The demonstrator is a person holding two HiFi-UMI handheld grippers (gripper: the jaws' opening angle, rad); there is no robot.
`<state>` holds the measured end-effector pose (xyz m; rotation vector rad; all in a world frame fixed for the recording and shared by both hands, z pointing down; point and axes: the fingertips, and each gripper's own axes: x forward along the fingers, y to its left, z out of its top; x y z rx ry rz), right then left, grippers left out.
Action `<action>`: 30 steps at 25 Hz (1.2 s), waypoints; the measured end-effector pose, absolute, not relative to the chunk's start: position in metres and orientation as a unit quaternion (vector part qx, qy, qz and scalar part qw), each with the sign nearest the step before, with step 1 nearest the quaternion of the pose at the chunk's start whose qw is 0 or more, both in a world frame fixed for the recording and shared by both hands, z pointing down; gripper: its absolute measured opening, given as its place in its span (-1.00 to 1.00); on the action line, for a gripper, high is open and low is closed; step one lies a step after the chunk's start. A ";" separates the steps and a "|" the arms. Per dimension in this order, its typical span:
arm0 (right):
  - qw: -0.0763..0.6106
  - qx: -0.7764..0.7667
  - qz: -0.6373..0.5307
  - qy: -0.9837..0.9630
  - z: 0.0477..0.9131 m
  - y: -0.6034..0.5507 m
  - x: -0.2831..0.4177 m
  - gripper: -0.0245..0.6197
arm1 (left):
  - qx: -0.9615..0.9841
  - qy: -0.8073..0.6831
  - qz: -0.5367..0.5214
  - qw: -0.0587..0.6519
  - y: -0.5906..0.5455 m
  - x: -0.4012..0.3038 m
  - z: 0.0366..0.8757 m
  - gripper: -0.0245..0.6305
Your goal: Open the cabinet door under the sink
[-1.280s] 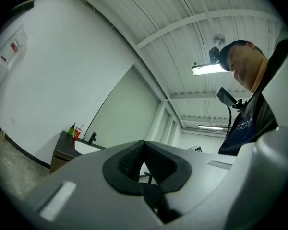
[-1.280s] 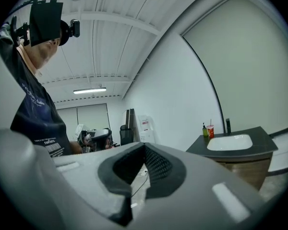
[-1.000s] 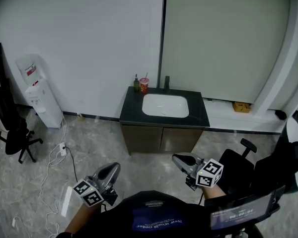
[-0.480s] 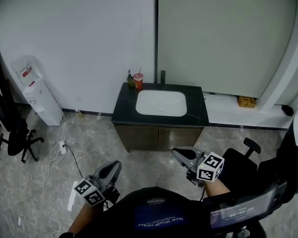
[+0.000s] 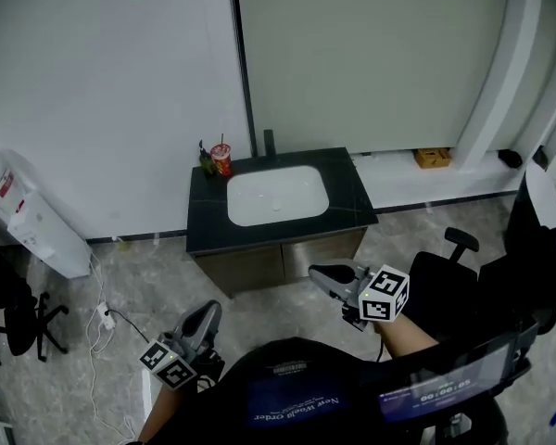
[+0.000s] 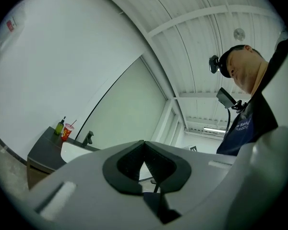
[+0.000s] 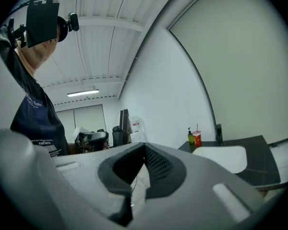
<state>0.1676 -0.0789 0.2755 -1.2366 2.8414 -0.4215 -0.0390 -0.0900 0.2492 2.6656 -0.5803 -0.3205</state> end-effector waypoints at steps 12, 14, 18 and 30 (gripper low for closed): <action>0.004 -0.449 -0.133 0.884 0.264 -0.184 0.115 -0.92 | 0.965 -0.127 -0.102 0.204 -0.217 -0.076 0.241 -0.93; 0.003 -0.452 -0.136 0.882 0.266 -0.198 0.110 -0.92 | 0.965 -0.126 -0.102 0.207 -0.235 -0.083 0.243 -0.93; -0.006 -0.450 -0.141 0.882 0.268 -0.224 0.103 -0.92 | 0.962 -0.129 -0.106 0.217 -0.262 -0.090 0.247 -0.93; 0.008 -0.402 -0.154 0.903 0.281 -0.299 0.167 -0.92 | 0.956 -0.183 -0.098 0.208 -0.317 -0.027 0.254 -0.93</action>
